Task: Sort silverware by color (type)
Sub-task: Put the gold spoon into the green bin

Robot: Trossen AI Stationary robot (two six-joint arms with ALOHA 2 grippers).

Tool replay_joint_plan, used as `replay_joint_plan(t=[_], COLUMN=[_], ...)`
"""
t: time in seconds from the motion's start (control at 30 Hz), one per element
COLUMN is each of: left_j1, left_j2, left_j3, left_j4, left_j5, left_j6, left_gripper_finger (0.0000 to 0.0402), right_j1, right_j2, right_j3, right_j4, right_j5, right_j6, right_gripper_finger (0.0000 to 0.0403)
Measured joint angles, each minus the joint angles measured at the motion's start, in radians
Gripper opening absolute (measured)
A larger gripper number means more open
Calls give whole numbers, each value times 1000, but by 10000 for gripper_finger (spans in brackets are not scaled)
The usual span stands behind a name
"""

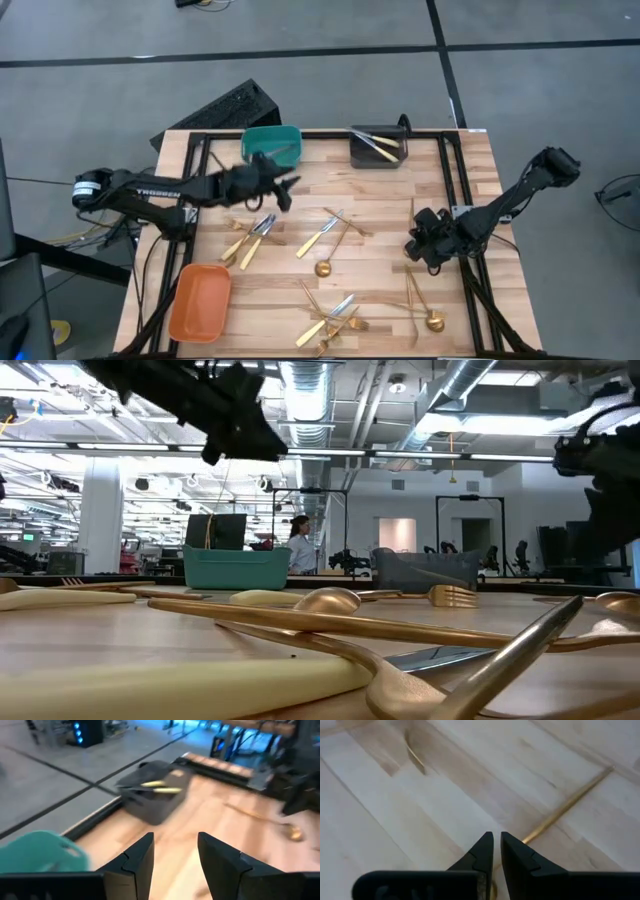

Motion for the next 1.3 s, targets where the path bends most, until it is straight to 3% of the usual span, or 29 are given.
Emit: replay_joint_plan(t=[0.27,0.5,0.63,0.73,0.8,0.87,1.07,1.2,1.3], left_j1=[-238,-290,-287,-272,-262,-255,-257,-259,-264], left_j2=[86,282,351,383,400,428,540,566,567], left_j3=[-80,-80,-55,-39,-32,-19,23,44,48], left_j4=[143,318,370,424,466,525,685,672,669], left_j5=[-292,-308,-285,-231,-175,-103,-11,4,19], left_j6=[-130,-165,-145,-129,-129,-129,-71,-64,-29], left_gripper_finger=[137,137,137,137,137,137,137,137,137], right_j1=[-73,-157,-188,-198,-201,-199,-197,-207,-199], right_j2=[156,317,358,365,353,324,264,243,230], right_j3=[-4,0,21,80,134,177,262,272,273], right_j4=[-5,52,134,175,204,231,477,506,442], right_j5=[-32,-85,-75,-75,-23,59,275,186,86], right_j6=[120,221,73,-72,-157,-259,-585,-736,-761], right_gripper_finger=[151,189,155,94,43,17,20,18,48])
